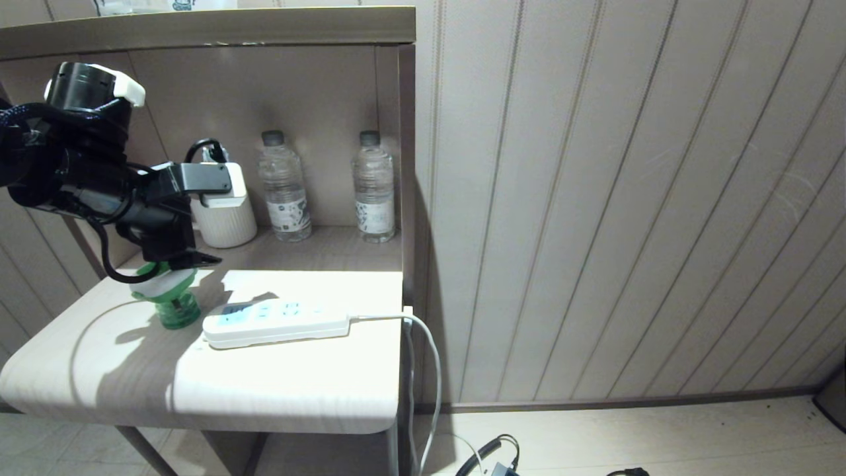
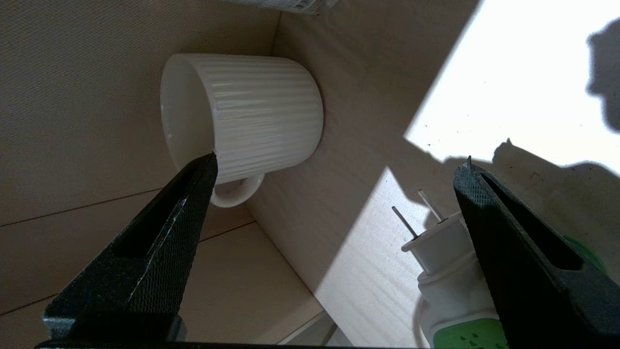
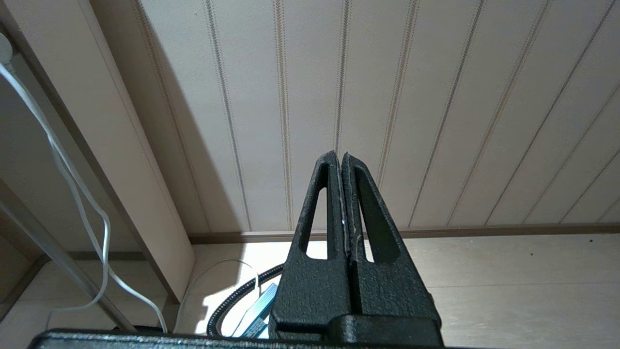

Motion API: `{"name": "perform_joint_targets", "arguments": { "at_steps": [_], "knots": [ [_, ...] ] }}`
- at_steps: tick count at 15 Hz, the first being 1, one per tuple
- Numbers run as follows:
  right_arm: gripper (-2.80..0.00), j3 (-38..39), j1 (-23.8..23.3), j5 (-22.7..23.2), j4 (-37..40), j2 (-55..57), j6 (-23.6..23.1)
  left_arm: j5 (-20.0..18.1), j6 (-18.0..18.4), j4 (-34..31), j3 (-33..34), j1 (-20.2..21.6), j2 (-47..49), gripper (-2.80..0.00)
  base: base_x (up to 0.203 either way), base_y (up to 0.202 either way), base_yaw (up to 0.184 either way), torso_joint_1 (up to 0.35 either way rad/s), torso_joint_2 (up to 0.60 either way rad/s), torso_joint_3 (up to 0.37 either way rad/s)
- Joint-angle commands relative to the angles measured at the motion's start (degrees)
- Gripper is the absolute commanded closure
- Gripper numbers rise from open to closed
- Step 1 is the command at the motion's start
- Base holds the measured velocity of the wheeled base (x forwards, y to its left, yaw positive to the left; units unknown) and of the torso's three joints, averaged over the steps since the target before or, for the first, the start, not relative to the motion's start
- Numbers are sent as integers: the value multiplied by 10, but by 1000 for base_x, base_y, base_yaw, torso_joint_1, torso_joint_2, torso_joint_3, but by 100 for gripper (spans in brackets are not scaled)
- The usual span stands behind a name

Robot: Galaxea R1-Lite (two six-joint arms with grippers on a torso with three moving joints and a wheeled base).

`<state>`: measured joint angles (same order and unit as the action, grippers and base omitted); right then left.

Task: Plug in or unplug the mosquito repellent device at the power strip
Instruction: Pick up the mosquito repellent liquid

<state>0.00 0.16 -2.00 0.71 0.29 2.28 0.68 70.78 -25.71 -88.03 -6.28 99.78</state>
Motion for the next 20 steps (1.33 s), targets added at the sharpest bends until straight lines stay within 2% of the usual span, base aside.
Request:
{"name": "perform_joint_targets", "arguments": {
  "at_steps": [1, 6, 8, 20],
  "knots": [
    [0, 0, 0, 0, 0, 0, 0, 0, 3, -1, -2, 0, 5, -280, 0, 0, 0, 0, 0, 0],
    [0, 0, 0, 0, 0, 0, 0, 3, 1, -2, -15, 8, 12, -280, 0, 0, 0, 0, 0, 0],
    [0, 0, 0, 0, 0, 0, 0, 16, 1, -2, -21, 8, 15, -280, 0, 0, 0, 0, 0, 0],
    [0, 0, 0, 0, 0, 0, 0, 18, 0, -1, -33, 21, 32, -280, 0, 0, 0, 0, 0, 0]
  ]
}}
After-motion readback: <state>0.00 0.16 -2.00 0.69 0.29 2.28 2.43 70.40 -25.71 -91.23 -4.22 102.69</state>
